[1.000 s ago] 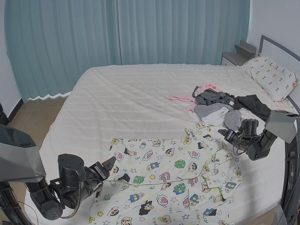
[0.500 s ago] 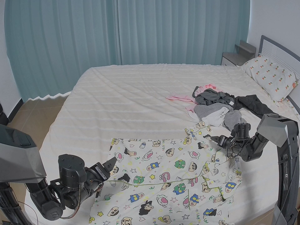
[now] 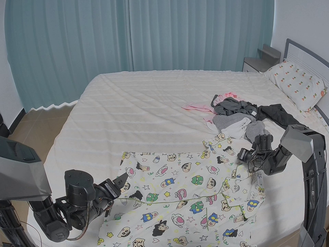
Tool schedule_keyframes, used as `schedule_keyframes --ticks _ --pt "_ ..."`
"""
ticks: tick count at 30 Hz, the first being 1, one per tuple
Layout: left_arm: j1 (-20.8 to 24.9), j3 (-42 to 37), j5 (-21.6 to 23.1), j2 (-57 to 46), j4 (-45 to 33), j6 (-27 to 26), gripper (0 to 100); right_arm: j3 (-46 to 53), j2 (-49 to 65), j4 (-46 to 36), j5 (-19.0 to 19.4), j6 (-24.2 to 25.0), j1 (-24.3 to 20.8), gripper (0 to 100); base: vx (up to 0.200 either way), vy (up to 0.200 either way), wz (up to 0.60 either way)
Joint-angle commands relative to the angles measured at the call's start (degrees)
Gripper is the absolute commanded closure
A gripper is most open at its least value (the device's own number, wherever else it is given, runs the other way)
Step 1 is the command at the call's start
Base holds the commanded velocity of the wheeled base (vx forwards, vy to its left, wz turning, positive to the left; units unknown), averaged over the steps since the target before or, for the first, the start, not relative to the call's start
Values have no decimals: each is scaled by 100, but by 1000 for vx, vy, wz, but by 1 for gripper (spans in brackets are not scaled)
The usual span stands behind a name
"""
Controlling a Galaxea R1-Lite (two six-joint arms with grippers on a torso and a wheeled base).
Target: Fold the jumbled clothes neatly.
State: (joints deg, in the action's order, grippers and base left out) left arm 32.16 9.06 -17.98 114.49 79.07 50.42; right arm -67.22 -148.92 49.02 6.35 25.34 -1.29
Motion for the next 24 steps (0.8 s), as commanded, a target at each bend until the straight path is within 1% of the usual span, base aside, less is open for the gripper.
schedule_keyframes --ticks 1,5,14,18,19,22,24 --pt "1 0 -4 3 3 3 0 16 74 73 -37 6 85 100 0 0 0" --pt "1 0 -12 12 3 -6 0 25 126 108 -169 14 191 100 0 0 0" --pt "1 -9 -12 12 3 -15 0 51 144 108 -187 67 191 100 0 0 0" --pt "1 0 -12 64 3 -6 0 51 162 126 -266 67 191 100 0 0 0" --pt "1 -9 -12 82 3 -6 0 69 179 134 -266 67 191 0 0 0 0" --pt "1 -9 -12 91 3 -6 0 113 267 196 -266 94 182 0 0 0 0" --pt "18 -18 -21 73 3 -15 0 306 452 372 -266 102 164 0 0 0 0"
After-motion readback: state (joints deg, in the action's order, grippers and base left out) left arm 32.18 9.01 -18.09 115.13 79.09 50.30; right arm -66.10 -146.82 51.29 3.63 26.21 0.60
